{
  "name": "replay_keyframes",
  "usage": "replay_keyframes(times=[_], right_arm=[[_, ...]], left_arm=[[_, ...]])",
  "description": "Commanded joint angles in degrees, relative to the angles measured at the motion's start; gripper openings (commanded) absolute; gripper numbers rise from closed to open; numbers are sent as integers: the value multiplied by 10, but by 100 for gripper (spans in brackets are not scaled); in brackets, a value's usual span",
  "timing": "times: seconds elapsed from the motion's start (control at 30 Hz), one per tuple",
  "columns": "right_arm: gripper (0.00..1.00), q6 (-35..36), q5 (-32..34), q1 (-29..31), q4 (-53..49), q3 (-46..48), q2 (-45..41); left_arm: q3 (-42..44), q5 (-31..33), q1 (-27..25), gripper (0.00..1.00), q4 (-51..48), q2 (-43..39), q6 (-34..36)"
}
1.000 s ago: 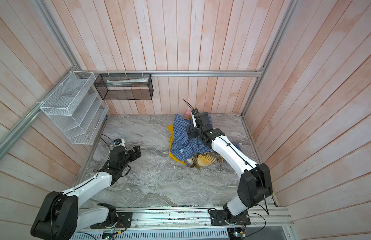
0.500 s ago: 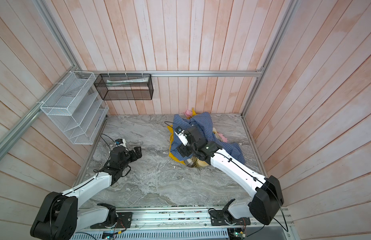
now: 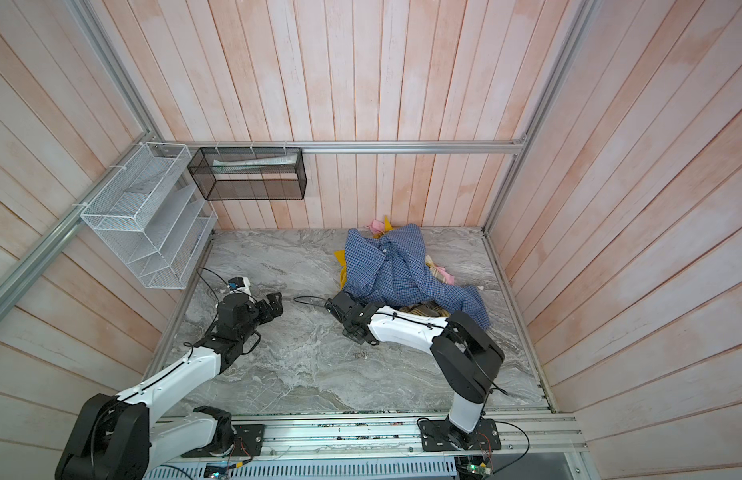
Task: Pick out a specific cloth from the pile
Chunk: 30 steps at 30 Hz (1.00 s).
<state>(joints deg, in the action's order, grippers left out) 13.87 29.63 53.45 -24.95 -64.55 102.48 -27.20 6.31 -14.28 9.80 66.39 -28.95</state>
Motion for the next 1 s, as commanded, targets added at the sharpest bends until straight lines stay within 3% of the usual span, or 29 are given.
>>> replay_keyframes(times=[0.0, 0.17, 0.23, 0.43, 0.57, 0.77, 0.97], right_arm=[[64, 5, 126, -2, 34, -19, 29], [36, 1, 152, -3, 76, -30, 34], [30, -4, 152, -3, 67, -43, 33], [27, -21, 117, 0, 17, -82, 4], [2, -19, 104, -2, -4, -88, -9], [0, -35, 86, -13, -34, -138, -37], [0, -6, 130, -19, -19, -218, -84]], left_arm=[[12, 12, -3, 100, -10, -16, -6], [17, 19, -3, 100, -14, -26, -5], [20, 19, -3, 100, -17, -30, -6], [31, 20, -3, 100, -15, -35, -13], [34, 23, -3, 100, -12, -36, -13], [29, 25, -4, 100, -11, -35, -10], [25, 25, -4, 100, -8, -35, -3]])
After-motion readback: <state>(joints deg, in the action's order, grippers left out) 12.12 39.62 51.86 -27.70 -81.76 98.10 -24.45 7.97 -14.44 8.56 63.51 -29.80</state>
